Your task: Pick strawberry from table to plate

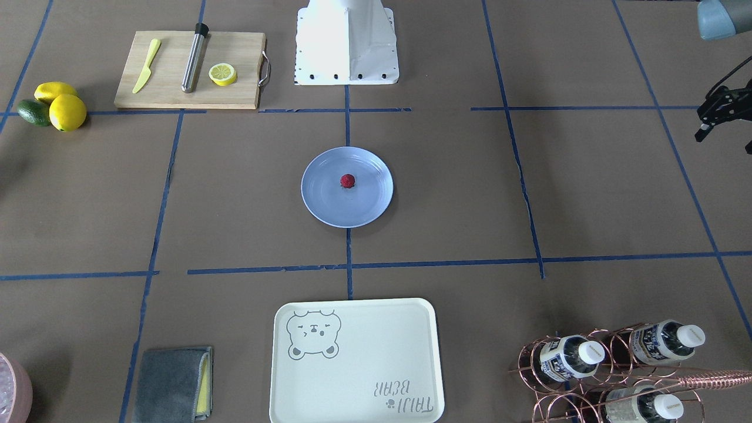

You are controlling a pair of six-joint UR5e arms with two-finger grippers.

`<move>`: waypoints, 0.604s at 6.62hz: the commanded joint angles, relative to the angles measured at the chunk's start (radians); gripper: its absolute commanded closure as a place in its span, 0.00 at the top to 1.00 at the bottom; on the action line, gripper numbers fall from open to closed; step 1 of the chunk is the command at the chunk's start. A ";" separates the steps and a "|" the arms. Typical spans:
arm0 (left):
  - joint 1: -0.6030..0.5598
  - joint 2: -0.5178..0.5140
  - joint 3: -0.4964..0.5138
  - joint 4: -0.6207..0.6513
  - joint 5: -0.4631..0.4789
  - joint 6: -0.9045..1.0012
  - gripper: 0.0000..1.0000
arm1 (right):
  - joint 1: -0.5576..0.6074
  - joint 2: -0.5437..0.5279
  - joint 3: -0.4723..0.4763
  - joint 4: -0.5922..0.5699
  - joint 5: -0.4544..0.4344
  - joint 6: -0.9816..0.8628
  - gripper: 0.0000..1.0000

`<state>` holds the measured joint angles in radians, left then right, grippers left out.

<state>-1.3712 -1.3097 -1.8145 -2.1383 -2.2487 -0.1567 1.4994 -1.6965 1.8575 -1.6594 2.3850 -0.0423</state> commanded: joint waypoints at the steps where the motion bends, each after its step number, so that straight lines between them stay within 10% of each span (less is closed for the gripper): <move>1: -0.170 -0.076 0.015 0.354 -0.002 0.265 1.00 | 0.038 -0.003 -0.036 -0.056 0.002 -0.126 1.00; 4: -0.172 -0.065 0.027 0.514 -0.190 0.246 1.00 | 0.045 -0.006 -0.043 -0.054 0.025 -0.120 1.00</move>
<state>-1.5433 -1.3827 -1.8017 -1.6527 -2.3529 0.0952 1.5436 -1.6999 1.8133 -1.7134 2.3954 -0.1720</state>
